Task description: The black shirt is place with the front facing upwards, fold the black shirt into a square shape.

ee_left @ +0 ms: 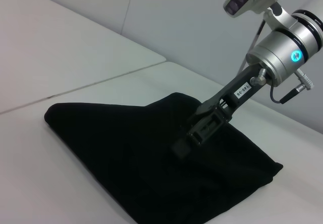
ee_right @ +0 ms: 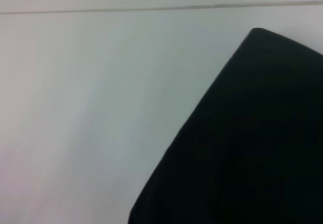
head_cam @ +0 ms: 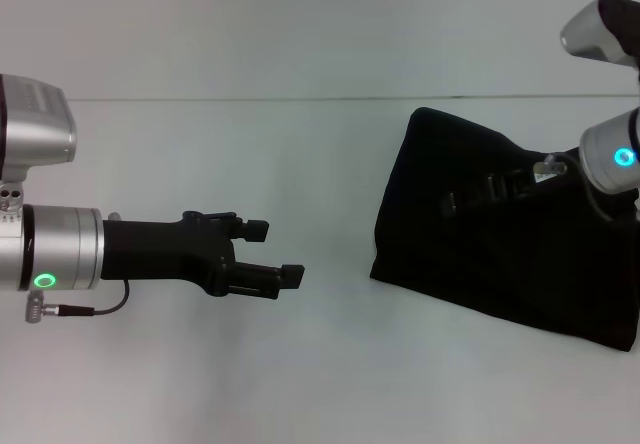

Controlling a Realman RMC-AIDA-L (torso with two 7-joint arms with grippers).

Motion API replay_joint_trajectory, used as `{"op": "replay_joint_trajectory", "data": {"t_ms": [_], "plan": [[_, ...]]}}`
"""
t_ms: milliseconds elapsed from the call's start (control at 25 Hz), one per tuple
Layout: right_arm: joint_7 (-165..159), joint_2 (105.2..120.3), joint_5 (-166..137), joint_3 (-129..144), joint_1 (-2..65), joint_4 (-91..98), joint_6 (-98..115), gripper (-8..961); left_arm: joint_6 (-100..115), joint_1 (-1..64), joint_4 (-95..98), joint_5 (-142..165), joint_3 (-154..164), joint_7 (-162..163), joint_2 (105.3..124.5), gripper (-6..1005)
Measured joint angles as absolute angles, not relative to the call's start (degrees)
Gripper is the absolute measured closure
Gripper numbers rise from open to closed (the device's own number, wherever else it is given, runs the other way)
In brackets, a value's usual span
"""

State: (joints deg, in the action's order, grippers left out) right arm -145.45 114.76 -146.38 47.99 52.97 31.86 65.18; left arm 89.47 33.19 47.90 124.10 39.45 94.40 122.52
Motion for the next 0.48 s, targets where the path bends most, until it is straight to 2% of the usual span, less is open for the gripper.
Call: {"op": "replay_joint_trajectory", "data": {"t_ms": [280,440,480], "plan": [[-144.78,115.33,-146.30,47.73,52.80,34.53,66.23,63,89.58,32.98,47.90,123.49,39.36,94.39,122.52,51],[-146.52,114.52,-146.39,47.54,49.43,41.46,68.68,78,90.08,32.87,47.96,123.26,39.30,94.40,122.52,51],[-147.18,114.19,-146.51,47.59,48.62,43.06,69.00,111,90.16,32.87,47.97,123.26,39.25,94.40,122.52,51]]}}
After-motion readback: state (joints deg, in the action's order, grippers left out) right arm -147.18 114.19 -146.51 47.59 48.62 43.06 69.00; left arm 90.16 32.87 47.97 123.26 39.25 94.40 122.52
